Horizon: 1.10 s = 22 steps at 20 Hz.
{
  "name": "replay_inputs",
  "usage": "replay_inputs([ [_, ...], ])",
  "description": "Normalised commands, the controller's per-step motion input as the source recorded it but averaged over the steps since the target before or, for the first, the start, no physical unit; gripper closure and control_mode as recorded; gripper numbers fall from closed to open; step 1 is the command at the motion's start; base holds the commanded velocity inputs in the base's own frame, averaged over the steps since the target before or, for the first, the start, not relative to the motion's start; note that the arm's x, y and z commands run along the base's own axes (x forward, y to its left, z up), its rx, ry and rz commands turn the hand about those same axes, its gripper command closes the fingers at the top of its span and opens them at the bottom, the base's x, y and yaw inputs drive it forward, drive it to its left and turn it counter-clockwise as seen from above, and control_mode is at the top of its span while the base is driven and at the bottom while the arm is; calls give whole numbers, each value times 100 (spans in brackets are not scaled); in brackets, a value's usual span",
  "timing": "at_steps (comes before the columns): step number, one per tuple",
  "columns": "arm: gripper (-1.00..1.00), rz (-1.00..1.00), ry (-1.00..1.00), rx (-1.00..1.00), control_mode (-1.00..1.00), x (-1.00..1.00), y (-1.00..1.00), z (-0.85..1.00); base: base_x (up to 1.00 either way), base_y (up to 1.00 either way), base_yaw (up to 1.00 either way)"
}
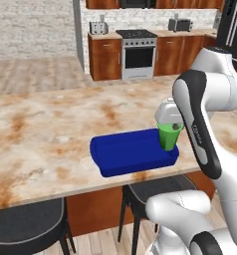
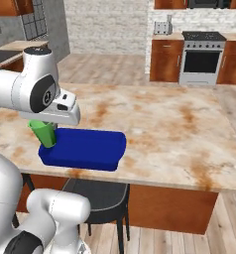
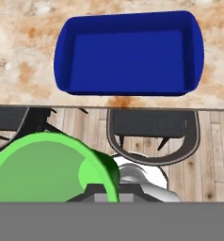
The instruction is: There is a tray on the dining counter. Grab the cup, mug, and pitcher and place them on the tray. The pitcher may be placed next to the tray if it cannot fit the tray.
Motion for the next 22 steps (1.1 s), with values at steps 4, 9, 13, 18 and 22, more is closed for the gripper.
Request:
replay_inputs([
  [4, 100, 0, 0, 0, 100, 0, 0, 0, 8, 9, 14],
  [9, 100, 0, 0, 0, 100, 0, 0, 0, 28, 0, 21],
  [13, 100, 0, 0, 0, 100, 0, 0, 0, 15, 0, 16],
  [18, 100, 0, 0, 0, 100, 0, 0, 0, 7, 0, 1],
  [22, 100, 0, 0, 0, 100, 0, 0, 0, 44, 0, 0],
])
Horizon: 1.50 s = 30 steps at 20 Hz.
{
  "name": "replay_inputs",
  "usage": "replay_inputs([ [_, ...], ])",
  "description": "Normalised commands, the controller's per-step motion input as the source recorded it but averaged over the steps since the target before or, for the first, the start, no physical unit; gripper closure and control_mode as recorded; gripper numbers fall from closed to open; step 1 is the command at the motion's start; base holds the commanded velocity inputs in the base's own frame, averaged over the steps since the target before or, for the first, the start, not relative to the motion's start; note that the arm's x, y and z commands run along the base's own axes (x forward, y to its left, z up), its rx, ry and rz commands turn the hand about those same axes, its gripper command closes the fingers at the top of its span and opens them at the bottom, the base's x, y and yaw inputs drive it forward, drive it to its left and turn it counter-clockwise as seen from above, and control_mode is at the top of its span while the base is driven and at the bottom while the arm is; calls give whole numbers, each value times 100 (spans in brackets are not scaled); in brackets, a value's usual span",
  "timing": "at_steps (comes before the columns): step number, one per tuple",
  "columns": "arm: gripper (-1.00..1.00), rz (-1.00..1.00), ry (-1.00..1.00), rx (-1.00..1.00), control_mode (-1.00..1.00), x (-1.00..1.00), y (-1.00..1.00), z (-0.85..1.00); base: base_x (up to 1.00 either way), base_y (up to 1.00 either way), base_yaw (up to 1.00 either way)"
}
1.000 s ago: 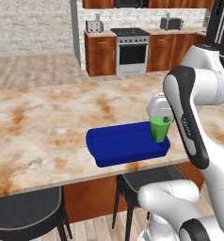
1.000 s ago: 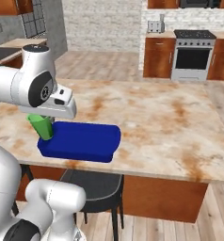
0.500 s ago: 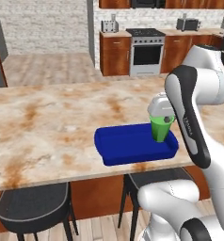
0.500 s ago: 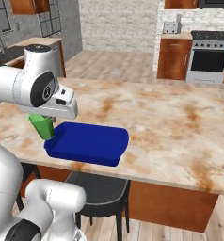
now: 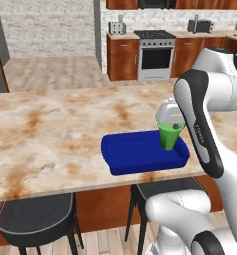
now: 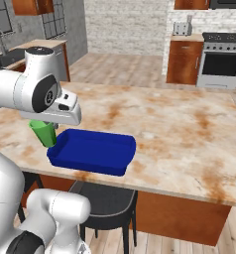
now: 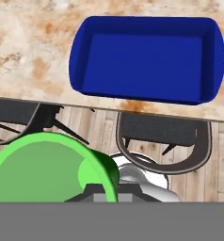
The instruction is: There is a tray on the dining counter. Grab the cup, mug, and pitcher and place them on the tray. The pitcher may be placed next to the tray if it cannot fit the tray.
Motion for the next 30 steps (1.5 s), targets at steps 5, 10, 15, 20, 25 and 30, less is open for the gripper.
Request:
replay_inputs([
  [5, 100, 0, 0, 0, 100, 0, 0, 0, 62, 1, -1],
  [10, 100, 0, 0, 0, -100, 24, 4, 0, 27, 0, 0],
  [15, 100, 0, 0, 0, -100, 83, 51, -10, 0, 0, 0],
  [20, 100, 0, 0, 0, -100, 88, 61, -26, 0, 0, 0],
  [25, 100, 0, 0, 1, -100, 80, 12, -31, 0, 0, 0],
  [30, 100, 0, 0, 7, -100, 75, 0, -34, 0, 0, 0],
])
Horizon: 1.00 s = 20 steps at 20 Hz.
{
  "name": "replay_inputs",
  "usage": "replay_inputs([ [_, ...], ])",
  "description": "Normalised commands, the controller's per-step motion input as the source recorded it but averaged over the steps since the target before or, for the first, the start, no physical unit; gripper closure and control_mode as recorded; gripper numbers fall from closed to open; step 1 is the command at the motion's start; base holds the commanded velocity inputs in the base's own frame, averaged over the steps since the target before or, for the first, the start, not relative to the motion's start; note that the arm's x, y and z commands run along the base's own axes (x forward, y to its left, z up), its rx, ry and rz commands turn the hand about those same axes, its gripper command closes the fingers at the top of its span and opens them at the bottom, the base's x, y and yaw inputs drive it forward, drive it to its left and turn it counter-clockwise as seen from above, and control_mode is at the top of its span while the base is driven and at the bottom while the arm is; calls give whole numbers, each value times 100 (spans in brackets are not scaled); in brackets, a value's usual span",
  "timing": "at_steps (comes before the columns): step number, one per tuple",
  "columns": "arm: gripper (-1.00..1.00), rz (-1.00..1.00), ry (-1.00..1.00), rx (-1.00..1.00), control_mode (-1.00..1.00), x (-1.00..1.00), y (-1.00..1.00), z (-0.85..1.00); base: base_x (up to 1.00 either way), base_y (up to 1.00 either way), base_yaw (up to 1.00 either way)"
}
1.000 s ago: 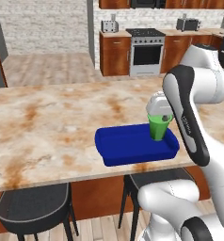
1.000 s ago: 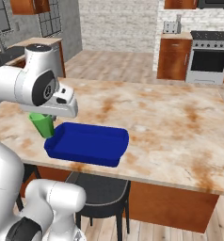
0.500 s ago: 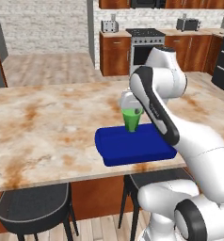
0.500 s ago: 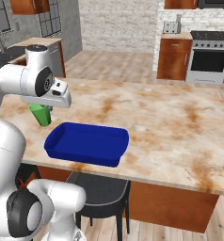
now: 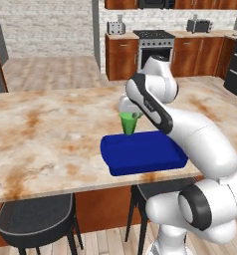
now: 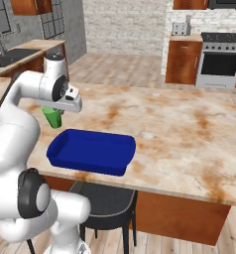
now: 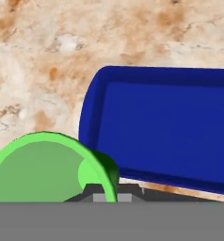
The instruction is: There is a tray on the dining counter. Grab the cup, mug, and pitcher and place them on the tray. The pitcher may be placed next to the tray if it cannot fit the tray.
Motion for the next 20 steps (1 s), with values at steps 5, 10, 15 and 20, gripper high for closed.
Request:
replay_inputs([
  [5, 100, 0, 0, 6, -100, 48, -1, -45, 0, 0, 0],
  [10, 100, 0, 0, 0, -100, 20, 0, -52, 0, 0, 0],
  [15, 100, 0, 4, 0, -100, 2, 0, -41, 0, 0, 0],
  [20, 100, 0, 7, 0, -100, 8, 0, -28, 0, 0, 0],
])
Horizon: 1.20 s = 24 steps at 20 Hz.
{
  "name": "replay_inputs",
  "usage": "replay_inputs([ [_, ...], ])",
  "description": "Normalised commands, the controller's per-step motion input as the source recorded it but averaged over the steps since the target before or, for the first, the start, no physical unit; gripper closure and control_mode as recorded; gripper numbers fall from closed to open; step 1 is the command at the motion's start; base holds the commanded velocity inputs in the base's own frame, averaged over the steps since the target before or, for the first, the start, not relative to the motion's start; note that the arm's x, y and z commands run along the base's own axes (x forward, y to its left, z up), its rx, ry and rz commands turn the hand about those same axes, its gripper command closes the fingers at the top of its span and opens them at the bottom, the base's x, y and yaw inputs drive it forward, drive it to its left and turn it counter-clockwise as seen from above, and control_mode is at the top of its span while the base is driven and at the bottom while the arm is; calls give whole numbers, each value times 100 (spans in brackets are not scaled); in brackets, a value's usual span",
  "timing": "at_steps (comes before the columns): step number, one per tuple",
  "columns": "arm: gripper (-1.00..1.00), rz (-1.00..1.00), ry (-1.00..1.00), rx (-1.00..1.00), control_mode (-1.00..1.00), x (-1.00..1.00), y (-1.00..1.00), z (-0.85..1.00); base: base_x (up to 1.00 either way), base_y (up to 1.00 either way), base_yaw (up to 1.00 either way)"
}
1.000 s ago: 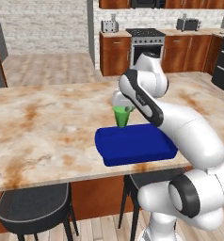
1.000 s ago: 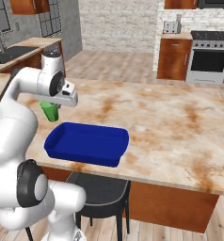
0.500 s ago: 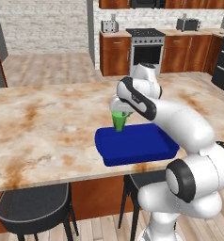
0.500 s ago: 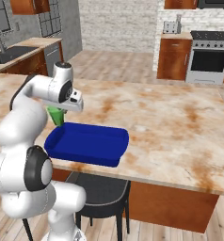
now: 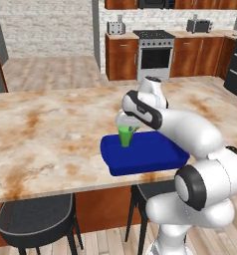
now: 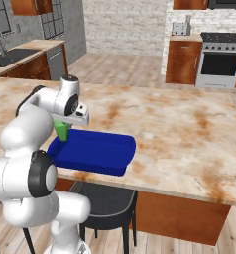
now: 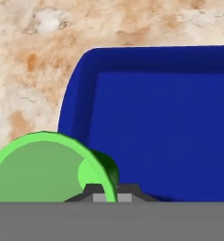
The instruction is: There is a tray on the dining counter. Grab the cup, mug, and pitcher and place them on the tray. The pitcher may be placed next to the tray if it cannot fit the tray.
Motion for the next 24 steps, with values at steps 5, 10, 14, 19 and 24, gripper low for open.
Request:
replay_inputs([
  [5, 100, 0, 2, 0, -100, 32, 0, -30, 0, 0, 0],
  [10, 100, 0, 1, 0, -100, 41, 3, -29, 0, 0, 0],
  [14, 100, 0, 2, 0, -100, 38, 4, -29, 0, 0, 0],
  [19, 100, 0, 4, 0, -100, 34, 6, -29, 0, 0, 0],
  [24, 100, 0, 3, 0, -100, 37, 8, -27, 0, 0, 0],
])
